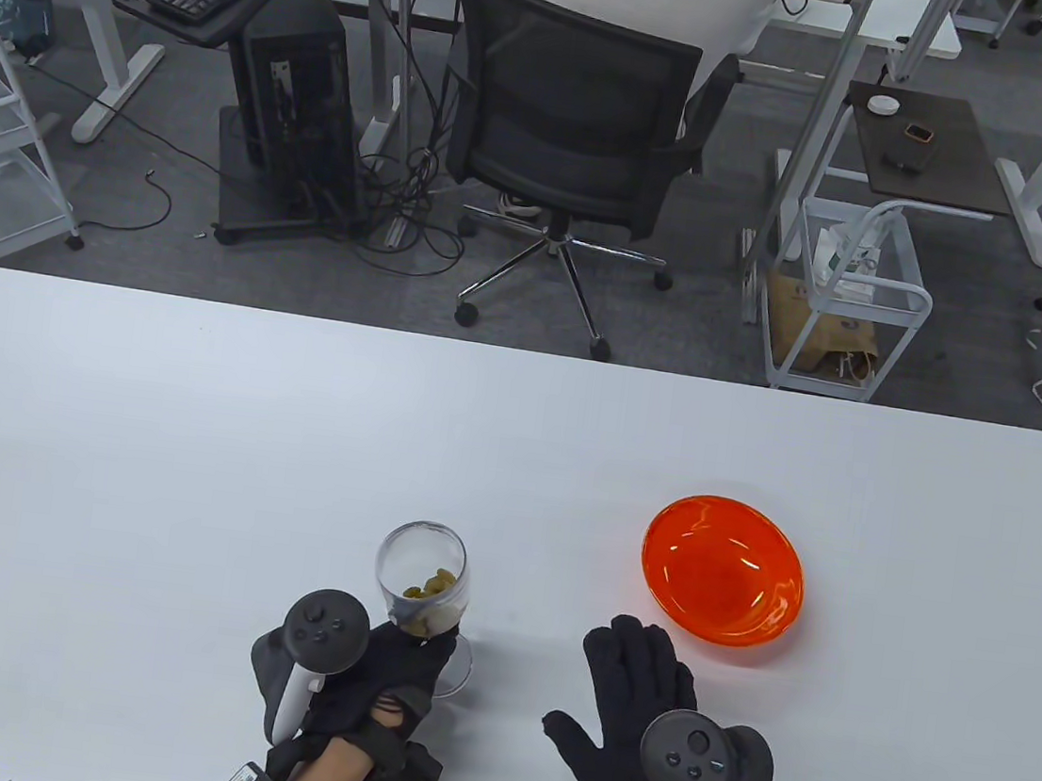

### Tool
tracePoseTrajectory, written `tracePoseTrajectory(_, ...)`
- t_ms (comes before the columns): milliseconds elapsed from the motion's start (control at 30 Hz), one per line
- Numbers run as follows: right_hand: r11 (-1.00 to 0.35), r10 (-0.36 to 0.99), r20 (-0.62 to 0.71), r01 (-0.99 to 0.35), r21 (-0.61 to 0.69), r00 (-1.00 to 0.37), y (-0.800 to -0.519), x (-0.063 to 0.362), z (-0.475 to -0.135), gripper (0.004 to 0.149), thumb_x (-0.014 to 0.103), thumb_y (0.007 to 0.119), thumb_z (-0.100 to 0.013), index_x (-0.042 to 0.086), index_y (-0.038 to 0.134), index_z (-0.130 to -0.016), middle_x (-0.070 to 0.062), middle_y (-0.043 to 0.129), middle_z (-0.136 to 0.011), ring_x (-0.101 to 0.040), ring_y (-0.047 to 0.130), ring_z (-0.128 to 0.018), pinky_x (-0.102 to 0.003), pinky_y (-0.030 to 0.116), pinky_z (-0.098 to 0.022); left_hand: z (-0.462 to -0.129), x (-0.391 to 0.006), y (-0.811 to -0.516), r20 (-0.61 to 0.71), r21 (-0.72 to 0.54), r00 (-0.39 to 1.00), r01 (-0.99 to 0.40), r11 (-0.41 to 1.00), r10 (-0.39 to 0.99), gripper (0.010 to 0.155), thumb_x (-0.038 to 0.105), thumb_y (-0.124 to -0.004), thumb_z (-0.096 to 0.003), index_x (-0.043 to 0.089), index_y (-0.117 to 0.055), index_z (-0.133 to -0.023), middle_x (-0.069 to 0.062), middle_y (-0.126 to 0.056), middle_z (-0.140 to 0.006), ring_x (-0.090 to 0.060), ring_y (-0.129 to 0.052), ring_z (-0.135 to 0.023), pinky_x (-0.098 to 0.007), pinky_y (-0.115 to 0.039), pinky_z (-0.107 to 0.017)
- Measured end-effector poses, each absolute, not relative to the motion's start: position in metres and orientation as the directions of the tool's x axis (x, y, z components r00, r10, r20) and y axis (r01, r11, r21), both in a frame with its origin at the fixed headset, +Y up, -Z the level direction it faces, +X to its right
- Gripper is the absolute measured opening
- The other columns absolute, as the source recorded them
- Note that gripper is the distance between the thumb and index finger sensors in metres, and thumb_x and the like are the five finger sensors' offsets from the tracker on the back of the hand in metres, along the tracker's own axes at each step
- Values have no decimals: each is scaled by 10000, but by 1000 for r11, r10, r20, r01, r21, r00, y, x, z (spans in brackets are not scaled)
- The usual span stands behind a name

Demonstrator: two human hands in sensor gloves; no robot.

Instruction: Pour raisins from wine glass into the bowl

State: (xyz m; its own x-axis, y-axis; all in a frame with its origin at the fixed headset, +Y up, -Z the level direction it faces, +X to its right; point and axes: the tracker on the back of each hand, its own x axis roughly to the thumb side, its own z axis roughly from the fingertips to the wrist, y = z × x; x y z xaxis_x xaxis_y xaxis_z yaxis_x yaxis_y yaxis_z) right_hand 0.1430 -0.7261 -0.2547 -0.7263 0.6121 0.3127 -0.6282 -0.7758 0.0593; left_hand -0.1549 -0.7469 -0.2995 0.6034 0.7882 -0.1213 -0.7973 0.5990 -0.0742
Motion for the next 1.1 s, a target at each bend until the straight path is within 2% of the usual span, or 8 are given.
tracePoseTrajectory(233, -666, 738, 252, -735, 128, -626, -736, 146, -259, 846, 545, 752, -520, 115, 298, -1090, -255, 227, -1172, -613, 197, -1017, -720, 193, -719, -296, -142, -747, -81, -124, 609, -791, 599, 789, 455, 411, -846, -420, 382, -853, -874, -48, -942, -974, -307, -828, -950, -530, -678, -697)
tracePoseTrajectory(567, -622, 780, 230, -760, 190, -581, -747, 139, -261, 923, 574, 738, -519, 129, 145, -1069, -232, 205, -1177, -606, 202, -1031, -715, 189, -731, -292, -119, -751, -2, -206, 636, -755, 622, 772, 462, 412, -846, -420, 383, -848, -881, -45, -942, -975, -305, -824, -955, -533, -674, -701)
tracePoseTrajectory(867, -502, 865, 166, -818, 283, -473, -757, 135, -262, 932, 573, 755, -517, 123, 154, -1070, -219, 243, -1181, -577, 250, -1048, -697, 210, -746, -284, -98, -753, 66, -262, 645, -725, 637, 762, 469, 409, -839, -425, 392, -831, -893, -24, -913, -1001, -296, -801, -980, -543, -651, -712)
tracePoseTrajectory(1100, -497, 868, 184, -805, 323, -461, -757, 132, -262, 922, 571, 771, -514, 139, 185, -1081, -202, 256, -1188, -578, 265, -1053, -704, 214, -748, -278, -82, -756, 98, -336, 637, -702, 628, 764, 469, 405, -840, -425, 385, -833, -893, -29, -910, -1004, -301, -802, -980, -551, -643, -714)
